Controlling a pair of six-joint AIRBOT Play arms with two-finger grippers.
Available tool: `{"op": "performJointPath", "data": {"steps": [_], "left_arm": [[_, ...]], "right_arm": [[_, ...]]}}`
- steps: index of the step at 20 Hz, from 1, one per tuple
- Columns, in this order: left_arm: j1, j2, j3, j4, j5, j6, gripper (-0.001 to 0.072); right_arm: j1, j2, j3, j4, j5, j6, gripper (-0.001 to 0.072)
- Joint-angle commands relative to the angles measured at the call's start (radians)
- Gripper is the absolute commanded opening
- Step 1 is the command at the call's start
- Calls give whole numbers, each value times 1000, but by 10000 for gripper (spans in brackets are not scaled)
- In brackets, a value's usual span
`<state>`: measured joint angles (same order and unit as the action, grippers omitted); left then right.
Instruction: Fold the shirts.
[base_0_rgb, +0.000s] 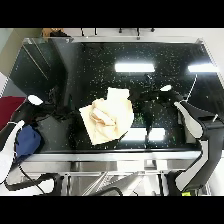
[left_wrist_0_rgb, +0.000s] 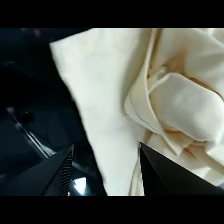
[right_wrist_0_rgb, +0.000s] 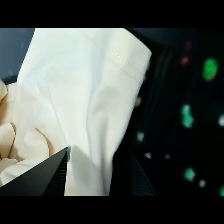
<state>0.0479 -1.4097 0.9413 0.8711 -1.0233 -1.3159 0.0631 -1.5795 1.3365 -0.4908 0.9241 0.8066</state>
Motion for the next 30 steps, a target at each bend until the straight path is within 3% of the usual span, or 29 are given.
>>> {"op": "performJointPath", "data": {"steps": [1,10,11,12,14,15,16,20,26,30], "left_arm": [[5,6,-72,-2,137,7,469],[-131,-227,77,-6,173,9,466],[-130,-242,95,-8,164,6,335],[-130,-251,108,-7,158,7,140],[-131,-254,128,-9,159,7,96],[-131,-254,144,-10,148,8,18],[-130,-252,166,-10,131,8,17],[-130,-143,319,-11,68,8,16],[-130,202,822,-7,-30,-5,15],[-130,391,1070,48,-29,-14,15]], "right_arm": [[1,-1,1,-2,0,1,456],[53,-9,1,0,-4,1,456],[61,-15,2,11,-4,1,456],[66,-22,1,39,-4,0,446],[71,-32,1,134,-4,-43,210],[72,-33,1,185,-3,-84,130],[72,-31,3,231,1,-118,22],[45,26,158,253,103,-123,23],[-58,299,598,239,344,-1,24],[-92,577,660,34,341,13,23]]}}
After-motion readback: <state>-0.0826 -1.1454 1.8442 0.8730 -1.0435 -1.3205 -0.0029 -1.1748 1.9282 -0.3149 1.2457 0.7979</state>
